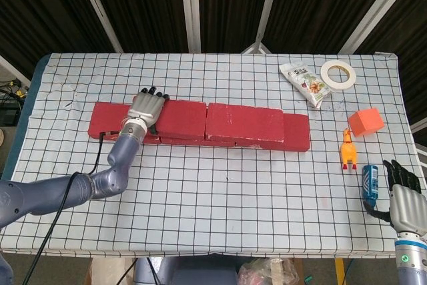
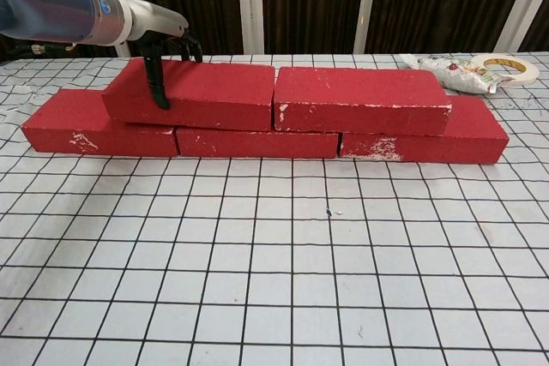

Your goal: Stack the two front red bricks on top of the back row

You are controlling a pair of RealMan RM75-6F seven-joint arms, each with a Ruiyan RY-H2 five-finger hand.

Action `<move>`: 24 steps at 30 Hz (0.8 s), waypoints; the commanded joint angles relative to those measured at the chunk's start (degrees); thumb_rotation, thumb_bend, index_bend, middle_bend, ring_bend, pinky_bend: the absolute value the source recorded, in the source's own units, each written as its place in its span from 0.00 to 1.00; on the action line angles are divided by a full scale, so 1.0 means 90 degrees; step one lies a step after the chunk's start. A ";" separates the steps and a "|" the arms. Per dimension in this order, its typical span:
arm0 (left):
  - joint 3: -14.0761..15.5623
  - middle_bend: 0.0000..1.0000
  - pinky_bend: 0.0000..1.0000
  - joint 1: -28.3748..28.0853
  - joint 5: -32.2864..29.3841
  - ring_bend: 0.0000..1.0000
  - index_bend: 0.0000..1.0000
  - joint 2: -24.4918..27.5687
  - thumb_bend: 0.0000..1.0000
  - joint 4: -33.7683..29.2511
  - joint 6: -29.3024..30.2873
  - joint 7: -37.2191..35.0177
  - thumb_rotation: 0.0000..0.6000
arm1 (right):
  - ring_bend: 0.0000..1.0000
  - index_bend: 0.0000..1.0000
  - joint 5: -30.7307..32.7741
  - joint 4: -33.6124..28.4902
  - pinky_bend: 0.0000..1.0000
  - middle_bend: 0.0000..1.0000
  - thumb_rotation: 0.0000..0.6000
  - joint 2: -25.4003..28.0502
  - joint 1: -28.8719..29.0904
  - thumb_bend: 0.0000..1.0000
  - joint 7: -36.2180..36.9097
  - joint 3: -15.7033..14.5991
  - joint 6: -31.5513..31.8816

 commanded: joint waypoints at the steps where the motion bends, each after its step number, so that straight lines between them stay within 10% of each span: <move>1: -0.0023 0.16 0.11 0.0005 -0.0039 0.06 0.21 -0.0006 0.00 -0.0010 0.0032 0.0014 1.00 | 0.00 0.05 0.0004 0.0001 0.00 0.00 1.00 -0.0002 0.0002 0.24 -0.0002 0.0002 -0.0001; 24: -0.0174 0.14 0.10 0.0033 -0.0208 0.05 0.18 -0.0081 0.00 -0.0016 0.0150 0.0194 1.00 | 0.00 0.05 0.0059 0.0000 0.00 0.00 1.00 -0.0006 0.0023 0.24 -0.0030 0.0009 -0.0031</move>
